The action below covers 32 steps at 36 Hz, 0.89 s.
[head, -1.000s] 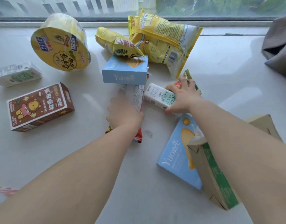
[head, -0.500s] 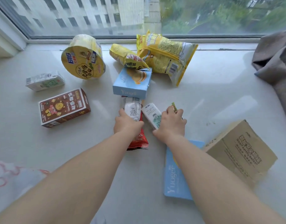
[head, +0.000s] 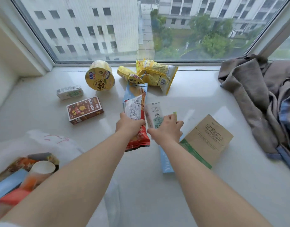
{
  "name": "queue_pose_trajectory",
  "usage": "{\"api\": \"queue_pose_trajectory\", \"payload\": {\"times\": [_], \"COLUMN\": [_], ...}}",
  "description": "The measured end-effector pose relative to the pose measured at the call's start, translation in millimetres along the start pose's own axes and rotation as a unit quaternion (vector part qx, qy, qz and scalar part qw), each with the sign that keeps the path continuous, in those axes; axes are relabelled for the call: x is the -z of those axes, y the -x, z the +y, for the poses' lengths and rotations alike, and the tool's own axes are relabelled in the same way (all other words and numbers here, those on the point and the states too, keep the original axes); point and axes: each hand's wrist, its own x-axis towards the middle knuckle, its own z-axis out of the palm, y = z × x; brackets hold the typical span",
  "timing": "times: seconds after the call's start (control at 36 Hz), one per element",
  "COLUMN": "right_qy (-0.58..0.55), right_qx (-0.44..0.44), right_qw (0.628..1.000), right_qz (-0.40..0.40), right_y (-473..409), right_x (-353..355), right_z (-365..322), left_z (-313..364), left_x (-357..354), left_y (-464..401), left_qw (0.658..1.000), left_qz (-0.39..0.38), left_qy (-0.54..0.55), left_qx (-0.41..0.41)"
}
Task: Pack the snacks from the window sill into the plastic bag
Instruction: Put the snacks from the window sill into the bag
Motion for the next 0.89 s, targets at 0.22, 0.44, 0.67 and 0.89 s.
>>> {"api": "queue_pose_trajectory", "payload": {"times": [0.22, 0.44, 0.67, 0.89], "right_qy": [-0.140, -0.177, -0.192, -0.234], "right_qx": [-0.002, 0.056, 0.132, 0.194], "right_qw": [0.990, 0.979, 0.966, 0.947], "right_qz": [0.032, 0.087, 0.112, 0.100], "right_y": [82.2, 153.8, 223.6, 267.9], "right_x": [19.1, 31.9, 19.2, -17.2], "right_z": [-26.0, -71.2, -131.7, -175.9], "left_z": [-28.6, -59.7, -113.9, -175.6], "left_x": [46.0, 115.8, 198.2, 258.9], "left_y": [65.2, 116.8, 146.8, 159.5], "left_qw": [0.996, 0.979, 0.961, 0.947], "left_qz": [0.029, 0.072, 0.094, 0.107], "left_qy": [0.065, 0.081, 0.104, 0.138], "left_qx": [-0.047, -0.175, -0.237, -0.269]}}
